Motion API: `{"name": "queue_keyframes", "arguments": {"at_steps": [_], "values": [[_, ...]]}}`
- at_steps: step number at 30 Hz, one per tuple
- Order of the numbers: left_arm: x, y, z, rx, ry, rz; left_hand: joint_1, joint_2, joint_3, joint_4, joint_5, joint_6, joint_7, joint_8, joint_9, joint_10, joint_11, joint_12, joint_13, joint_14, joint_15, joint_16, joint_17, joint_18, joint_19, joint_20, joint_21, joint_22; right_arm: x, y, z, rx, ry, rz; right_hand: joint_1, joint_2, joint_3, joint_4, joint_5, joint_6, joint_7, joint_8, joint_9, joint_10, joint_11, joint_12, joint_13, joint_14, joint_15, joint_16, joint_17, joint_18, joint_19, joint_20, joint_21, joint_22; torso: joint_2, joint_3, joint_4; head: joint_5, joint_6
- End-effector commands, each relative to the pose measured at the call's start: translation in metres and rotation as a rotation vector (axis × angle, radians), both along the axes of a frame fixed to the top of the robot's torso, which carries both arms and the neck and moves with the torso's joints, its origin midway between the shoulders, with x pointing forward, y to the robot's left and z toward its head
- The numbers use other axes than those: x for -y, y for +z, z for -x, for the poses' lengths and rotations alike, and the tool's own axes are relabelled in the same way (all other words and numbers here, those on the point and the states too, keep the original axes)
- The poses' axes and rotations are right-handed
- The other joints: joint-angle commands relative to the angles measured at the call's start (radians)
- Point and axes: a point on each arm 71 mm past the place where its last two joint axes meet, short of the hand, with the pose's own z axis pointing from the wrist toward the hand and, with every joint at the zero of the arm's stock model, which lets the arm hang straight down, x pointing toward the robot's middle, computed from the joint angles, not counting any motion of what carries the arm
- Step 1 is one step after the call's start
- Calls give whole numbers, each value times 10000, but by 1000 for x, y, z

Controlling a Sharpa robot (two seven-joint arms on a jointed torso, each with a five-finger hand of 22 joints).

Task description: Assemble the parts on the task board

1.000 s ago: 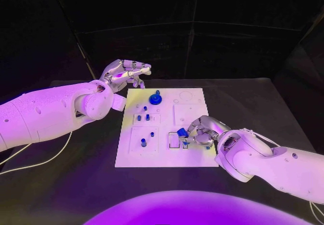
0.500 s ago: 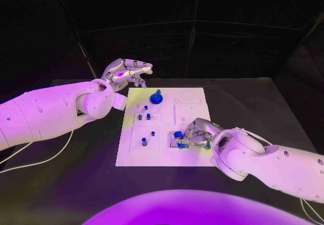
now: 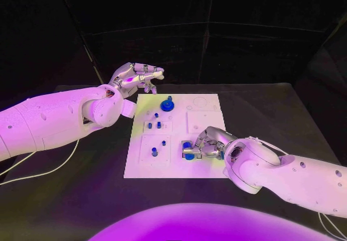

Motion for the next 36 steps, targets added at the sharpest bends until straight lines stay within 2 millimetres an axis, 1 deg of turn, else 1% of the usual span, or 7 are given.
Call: {"name": "queue_keyframes", "arguments": {"at_steps": [1,6,11,14,20,30,36], "values": [[2,1,0,-19,-114,95,30,103,-35,-3,34,-57,-9,68,-11,-80,-9,34,12,-78,19,34,-17,141,-5,59,-47,-8,-1,2,0,256,31,65,-438,-350,312,29,-386,-133,21,88,46,-83,-16,-112,-15,824,-69,-61,1585,-184,4,-60,73,25,-4,-2,8,-6,-8],[2,1,0,-28,-116,91,30,103,-35,-3,34,-57,-9,68,-11,-80,-9,34,12,-78,19,34,-17,141,-5,59,-47,-8,-3,3,0,382,158,154,-1095,-748,653,31,-436,-213,27,146,97,-158,-9,-223,-106,811,-63,-92,1530,-184,5,-60,73,37,-7,1,4,-11,-8],[2,1,0,-32,-106,84,30,103,-35,-3,34,-57,-9,68,-11,-80,-9,34,12,-78,19,34,-17,141,-5,59,-47,-8,-3,5,2,484,227,162,-1207,-788,738,28,-434,-219,25,167,112,-153,-12,-225,-95,814,-64,-87,1544,-186,9,-61,76,47,-8,2,-2,-14,-4],[1,1,0,-34,-105,83,30,103,-35,-3,34,-57,-9,68,-11,-80,-9,34,12,-78,19,34,-17,141,-5,59,-47,-8,-2,7,4,525,338,155,-929,-527,984,-23,-352,-189,10,224,146,-113,-23,-193,-37,823,-70,-74,1578,-193,29,-62,102,106,-9,1,-2,-2,-54],[1,1,0,-42,-102,78,30,103,-35,-3,34,-57,-9,68,-11,-80,-9,34,12,-78,19,34,-17,141,-5,59,-47,-8,0,8,6,596,572,348,810,-178,1252,-654,-91,-138,-38,408,253,-72,-69,-204,8,843,-108,-38,1667,-220,90,-94,190,289,-7,1,1,-6,-29],[2,1,0,-46,-111,79,30,103,-35,-3,34,-57,-9,68,-11,-80,-9,34,12,-78,19,34,-17,141,-5,59,-47,-8,0,8,4,725,493,355,1214,428,1252,-795,410,-42,-92,567,341,50,-117,-101,183,855,-147,-15,1723,-238,137,-127,252,412,1,-1,12,11,-40],[1,0,-1,-58,-96,67,30,103,-35,-3,34,-57,-9,68,-11,-80,-9,34,12,-78,19,34,-17,141,-5,59,-47,-8,-6,7,6,570,1007,103,1187,233,933,-834,974,-110,-69,544,341,66,-103,-95,221,857,-140,-9,1739,-249,147,-131,274,463,-2,-4,0,41,-47]]}}
